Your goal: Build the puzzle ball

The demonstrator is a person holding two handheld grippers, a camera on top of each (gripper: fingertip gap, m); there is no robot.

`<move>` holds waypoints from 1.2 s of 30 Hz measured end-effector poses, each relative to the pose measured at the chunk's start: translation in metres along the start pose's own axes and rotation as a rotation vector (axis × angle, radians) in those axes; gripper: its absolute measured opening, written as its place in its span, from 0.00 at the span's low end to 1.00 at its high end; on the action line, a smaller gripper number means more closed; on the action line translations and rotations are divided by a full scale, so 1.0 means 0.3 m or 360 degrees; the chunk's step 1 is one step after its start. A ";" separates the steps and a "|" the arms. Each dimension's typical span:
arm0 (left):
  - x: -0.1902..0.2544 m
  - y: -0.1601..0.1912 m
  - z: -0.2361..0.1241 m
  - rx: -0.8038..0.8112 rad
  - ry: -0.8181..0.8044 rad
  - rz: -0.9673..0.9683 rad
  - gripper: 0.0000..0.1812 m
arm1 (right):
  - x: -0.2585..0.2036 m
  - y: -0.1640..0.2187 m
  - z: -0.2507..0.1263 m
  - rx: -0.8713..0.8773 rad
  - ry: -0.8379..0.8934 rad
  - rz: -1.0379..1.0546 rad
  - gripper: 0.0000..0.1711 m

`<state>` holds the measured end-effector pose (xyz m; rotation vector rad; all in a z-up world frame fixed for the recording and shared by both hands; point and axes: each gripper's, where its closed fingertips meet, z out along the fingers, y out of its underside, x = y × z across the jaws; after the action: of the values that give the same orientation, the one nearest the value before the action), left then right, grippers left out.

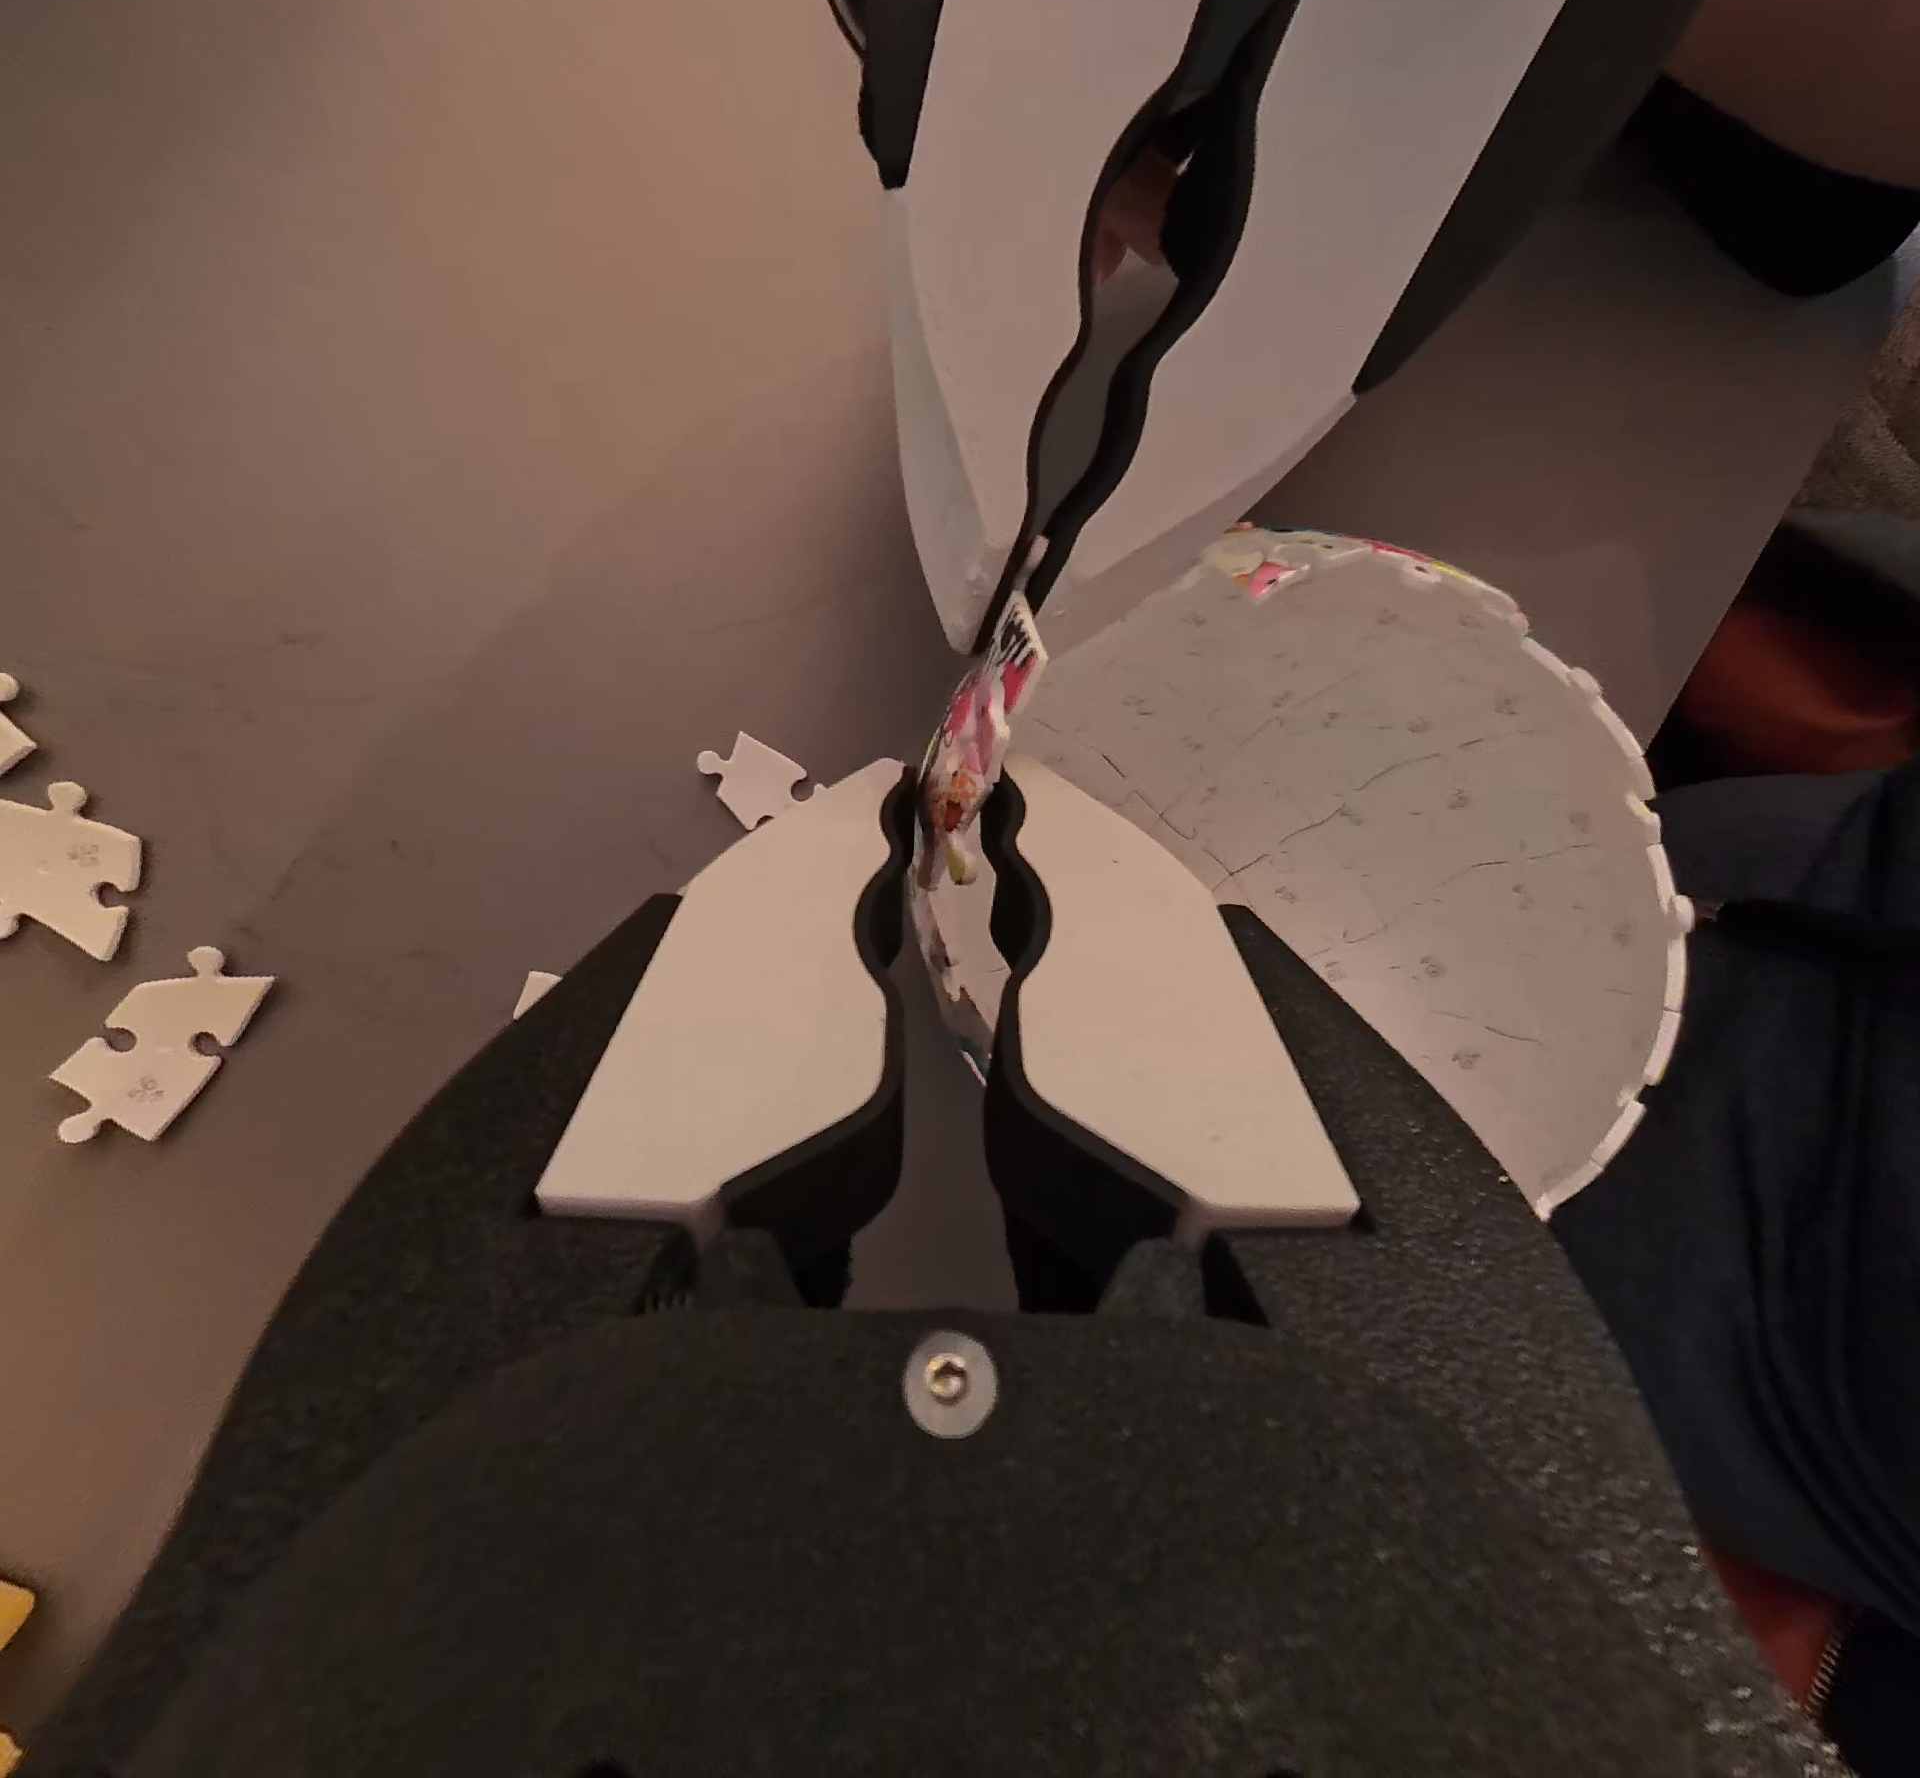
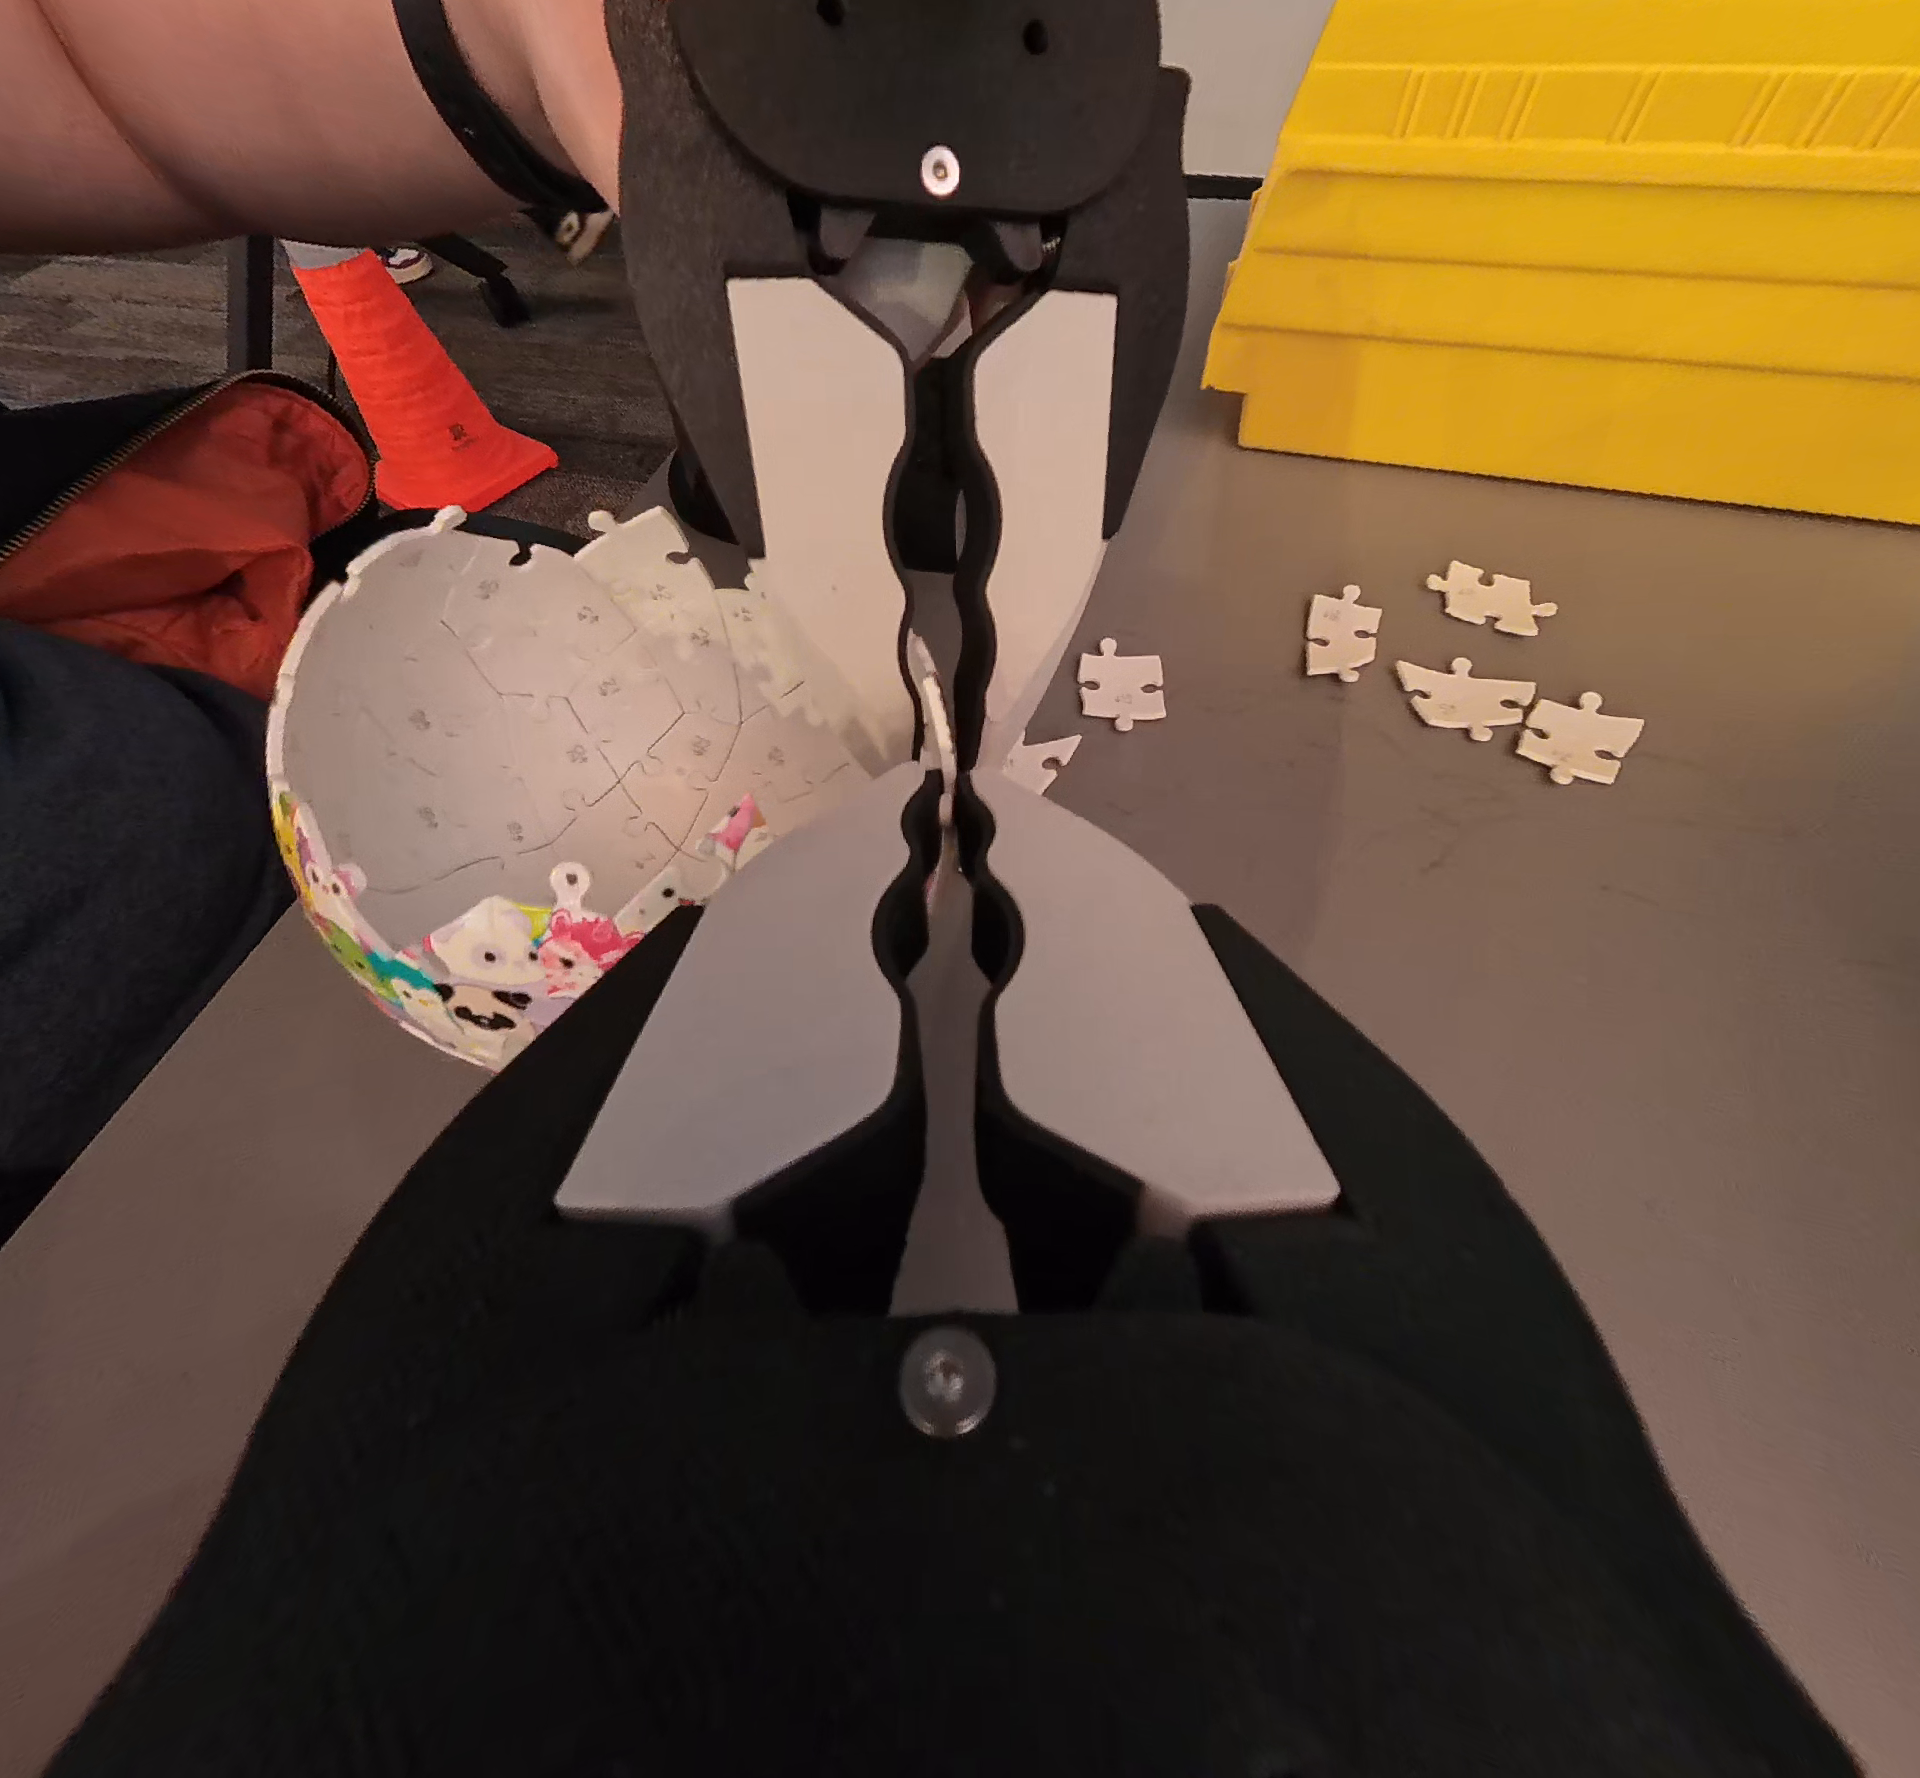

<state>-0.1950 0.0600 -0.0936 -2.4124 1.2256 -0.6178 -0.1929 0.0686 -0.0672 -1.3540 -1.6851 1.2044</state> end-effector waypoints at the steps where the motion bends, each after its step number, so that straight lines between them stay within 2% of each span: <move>1: -0.001 -0.001 -0.001 0.0001 -0.0007 0.0001 0.06 | 0.001 0.000 0.000 0.0001 0.0001 0.0004 0.02; 15: -0.020 -0.014 -0.008 -0.0015 -0.0196 0.0130 0.04 | 0.016 0.011 0.000 -0.0025 0.0048 0.0015 0.02; 36: -0.016 -0.008 -0.003 -0.0060 -0.0221 0.0221 0.02 | 0.018 0.021 -0.001 -0.0046 0.0071 -0.0124 0.02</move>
<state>-0.1964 0.0652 -0.0928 -2.3324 1.3419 -0.3826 -0.1918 0.0743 -0.0732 -1.3107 -1.7139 1.1022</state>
